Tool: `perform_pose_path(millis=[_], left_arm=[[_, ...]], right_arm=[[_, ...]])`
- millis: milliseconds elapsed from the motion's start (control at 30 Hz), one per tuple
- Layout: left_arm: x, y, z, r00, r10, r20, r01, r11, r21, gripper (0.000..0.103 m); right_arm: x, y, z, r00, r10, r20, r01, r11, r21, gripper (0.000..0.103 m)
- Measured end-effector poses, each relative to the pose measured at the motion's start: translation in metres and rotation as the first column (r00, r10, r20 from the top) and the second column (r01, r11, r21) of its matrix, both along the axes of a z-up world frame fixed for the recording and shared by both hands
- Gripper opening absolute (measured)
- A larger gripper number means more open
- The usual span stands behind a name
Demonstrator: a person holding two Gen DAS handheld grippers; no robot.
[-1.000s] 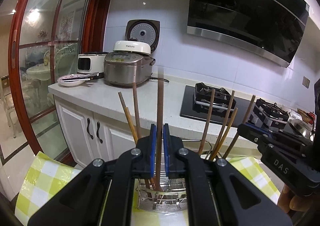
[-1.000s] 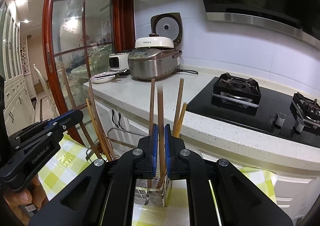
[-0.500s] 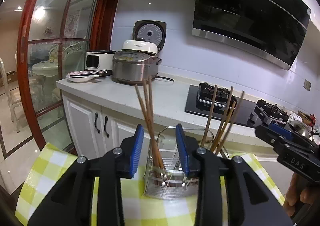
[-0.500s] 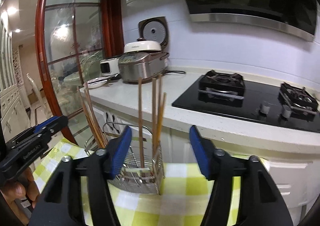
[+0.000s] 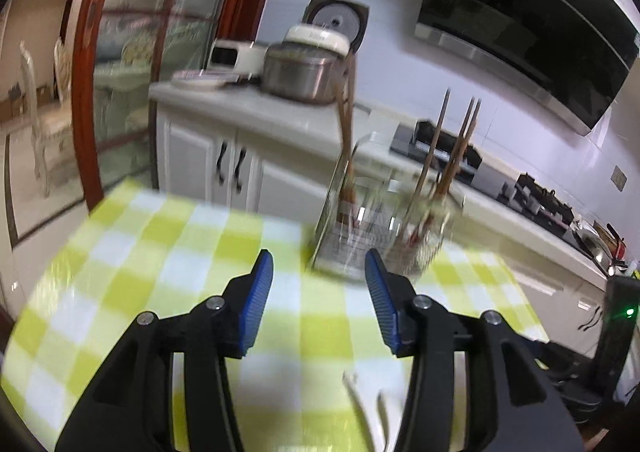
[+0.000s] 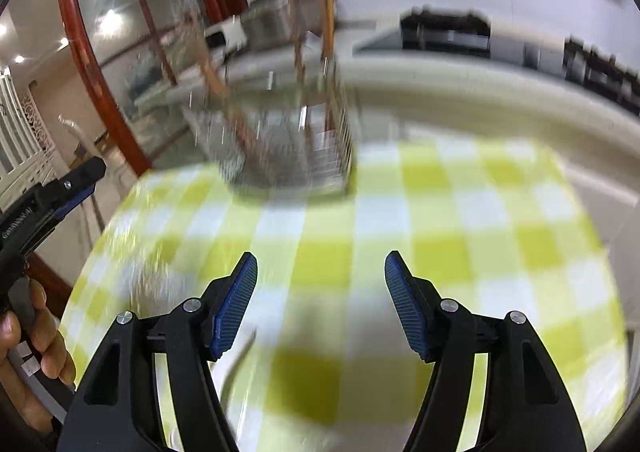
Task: Organize utensils
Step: 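Pull both open tools back and move the right tool toward the white spoons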
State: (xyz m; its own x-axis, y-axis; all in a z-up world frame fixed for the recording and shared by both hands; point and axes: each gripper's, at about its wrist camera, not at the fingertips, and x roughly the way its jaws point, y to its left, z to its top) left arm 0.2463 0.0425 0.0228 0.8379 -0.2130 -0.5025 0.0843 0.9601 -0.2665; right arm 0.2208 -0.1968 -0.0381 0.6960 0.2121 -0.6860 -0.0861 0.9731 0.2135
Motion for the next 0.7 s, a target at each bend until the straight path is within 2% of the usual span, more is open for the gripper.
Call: perform_pose_path(millis=[200,333,500,567,700], left_arm=[[-0.031,0.016,-0.034,0.997,0.022,-0.078,-0.024,1.000,-0.019,0.049],[-0.039,0.025,-0.040,0.995,0.036,-0.092,-0.038,0.999,-0.024,0.049],[-0.042,0.034,-0.037,0.995,0.049,-0.082,-0.052,0.998,-0.033,0.051],[-0.043,0.036,-0.036,0.996,0.050,-0.080,-0.053,0.998,-0.037,0.052],[-0.042,0.037,-0.037,0.995,0.051,-0.084,-0.055,0.998,-0.042,0.052]], right_arm=[[-0.020,0.021,-0.034,0.992,0.054,-0.115,-0.048,0.997,0.056,0.063],[-0.025,0.044,-0.038,0.988,0.063,-0.140,-0.061,0.998,0.018,0.061],[-0.027,0.064,-0.040,0.987,0.047,-0.152,-0.050,0.999,-0.015,0.054],[-0.023,0.068,-0.043,0.985,0.041,-0.167,-0.045,0.999,-0.019,0.047],[-0.017,0.076,-0.049,0.981,0.042,-0.188,-0.049,0.998,-0.034,0.040]])
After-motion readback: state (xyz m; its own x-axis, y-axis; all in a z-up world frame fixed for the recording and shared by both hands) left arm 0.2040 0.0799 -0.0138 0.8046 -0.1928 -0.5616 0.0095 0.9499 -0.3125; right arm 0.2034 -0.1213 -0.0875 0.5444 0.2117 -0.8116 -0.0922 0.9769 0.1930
